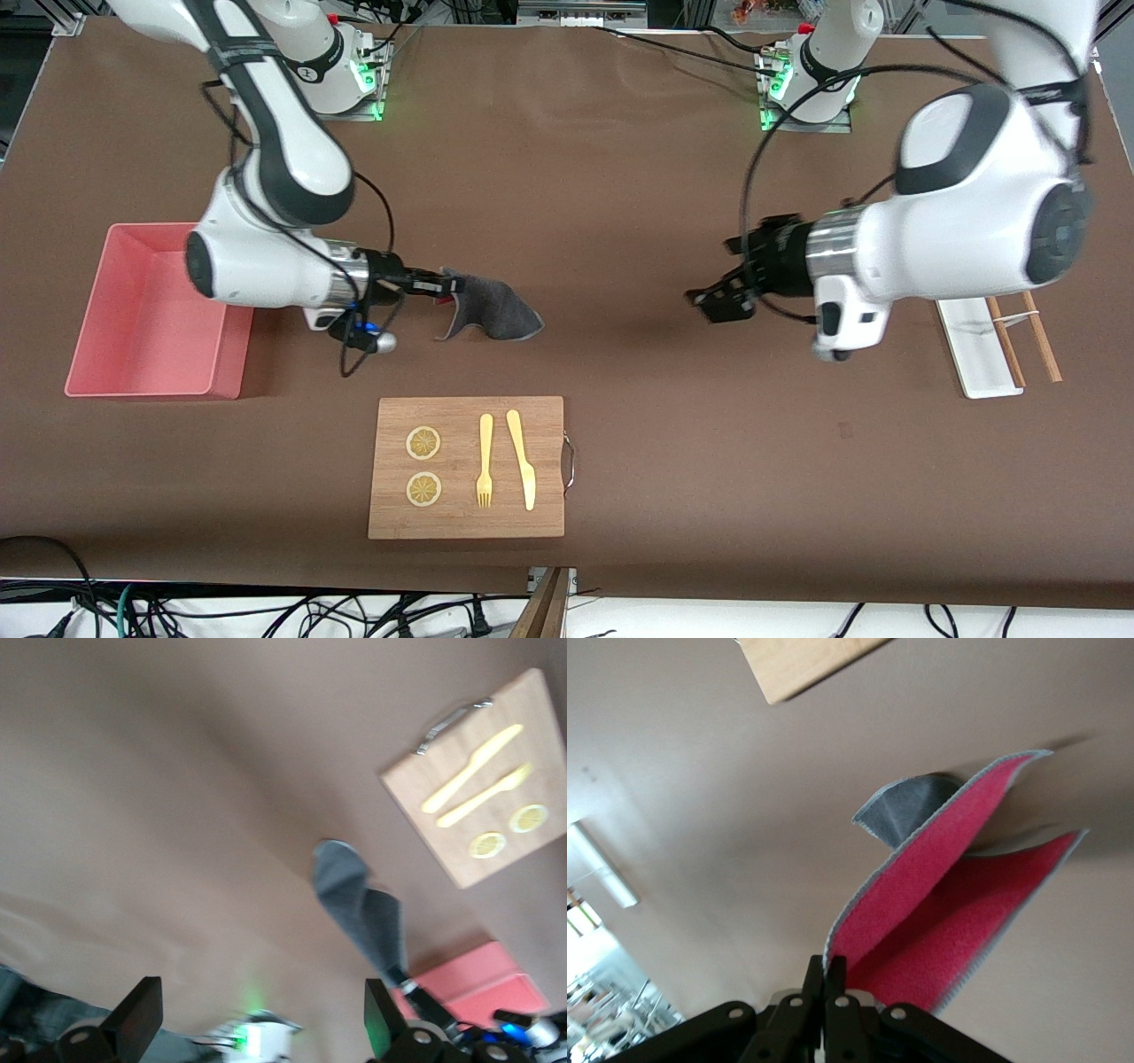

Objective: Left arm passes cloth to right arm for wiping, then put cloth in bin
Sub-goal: 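Pull the cloth away with the right gripper while the left gripper releases, then wipe the table beside the wooden board with the cloth in the right gripper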

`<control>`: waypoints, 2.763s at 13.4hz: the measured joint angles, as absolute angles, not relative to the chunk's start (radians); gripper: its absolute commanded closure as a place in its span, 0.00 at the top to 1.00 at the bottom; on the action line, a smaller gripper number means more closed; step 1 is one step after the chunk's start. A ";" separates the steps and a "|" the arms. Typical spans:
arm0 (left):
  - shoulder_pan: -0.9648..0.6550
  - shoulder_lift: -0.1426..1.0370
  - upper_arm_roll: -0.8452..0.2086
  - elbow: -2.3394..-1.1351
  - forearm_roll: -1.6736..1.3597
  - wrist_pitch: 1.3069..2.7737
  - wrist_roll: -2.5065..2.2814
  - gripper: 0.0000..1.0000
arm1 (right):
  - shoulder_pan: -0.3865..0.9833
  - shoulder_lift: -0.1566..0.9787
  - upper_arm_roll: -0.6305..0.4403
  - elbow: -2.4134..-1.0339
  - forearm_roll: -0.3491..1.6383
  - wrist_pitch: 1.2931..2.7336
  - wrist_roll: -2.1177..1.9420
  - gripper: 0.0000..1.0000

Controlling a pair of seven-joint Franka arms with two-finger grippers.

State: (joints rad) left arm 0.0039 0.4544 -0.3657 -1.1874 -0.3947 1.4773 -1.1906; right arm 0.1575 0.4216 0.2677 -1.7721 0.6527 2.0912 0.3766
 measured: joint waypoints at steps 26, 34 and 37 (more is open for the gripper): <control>-0.097 -0.024 0.066 -1.643 -0.004 1.435 -0.216 1.00 | 0.161 0.527 -0.173 -1.569 -0.035 1.784 -0.120 0.00; -0.167 0.029 0.108 -1.603 -0.004 1.491 -0.122 1.00 | 0.196 0.586 0.084 -1.543 -0.058 1.807 0.372 0.00; -0.162 0.029 0.117 -1.603 -0.004 1.491 -0.067 1.00 | 0.244 0.626 0.117 -1.543 0.018 1.877 0.505 0.00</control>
